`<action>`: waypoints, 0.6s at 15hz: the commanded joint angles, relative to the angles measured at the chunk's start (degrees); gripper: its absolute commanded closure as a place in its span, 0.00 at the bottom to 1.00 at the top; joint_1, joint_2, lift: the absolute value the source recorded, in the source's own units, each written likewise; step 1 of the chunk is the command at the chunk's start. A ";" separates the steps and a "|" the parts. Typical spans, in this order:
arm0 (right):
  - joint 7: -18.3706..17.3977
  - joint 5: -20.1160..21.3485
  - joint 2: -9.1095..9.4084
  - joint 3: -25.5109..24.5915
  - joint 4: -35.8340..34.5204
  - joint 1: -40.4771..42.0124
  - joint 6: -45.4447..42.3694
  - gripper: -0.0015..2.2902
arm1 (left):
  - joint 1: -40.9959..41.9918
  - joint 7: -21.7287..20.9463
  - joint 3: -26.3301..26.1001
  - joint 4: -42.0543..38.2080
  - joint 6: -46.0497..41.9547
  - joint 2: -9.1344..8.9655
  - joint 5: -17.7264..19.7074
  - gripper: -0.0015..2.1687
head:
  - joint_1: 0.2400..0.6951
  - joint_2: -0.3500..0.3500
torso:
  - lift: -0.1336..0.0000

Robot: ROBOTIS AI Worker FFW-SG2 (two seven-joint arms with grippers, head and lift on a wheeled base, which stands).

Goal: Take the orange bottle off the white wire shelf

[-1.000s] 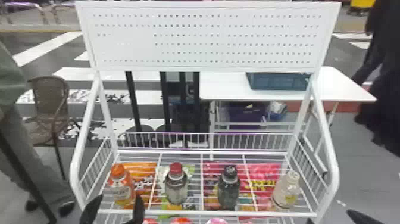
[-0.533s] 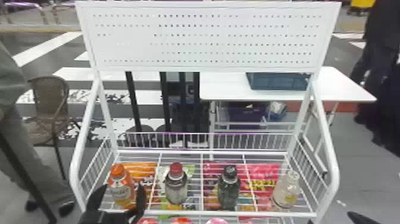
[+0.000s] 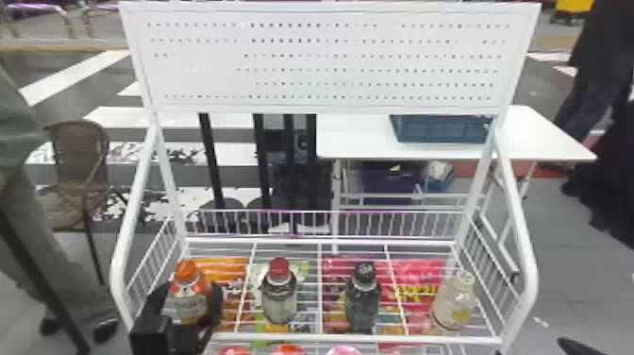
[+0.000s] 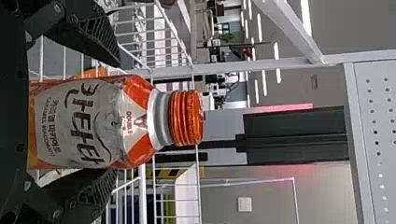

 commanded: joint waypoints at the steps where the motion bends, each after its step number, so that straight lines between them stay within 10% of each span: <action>1: 0.00 -0.04 -0.01 -0.08 0.01 0.01 0.00 0.07 | 0.31 -0.24 -0.01 -0.31 0.02 0.02 0.36 0.22 | 0.57 0.50 | 1.00; 9: -0.09 -0.13 -0.36 0.01 0.01 -0.35 0.00 0.07 | 5.59 -0.60 -0.10 -9.80 1.25 0.20 0.27 0.28 | 0.57 0.50 | 1.00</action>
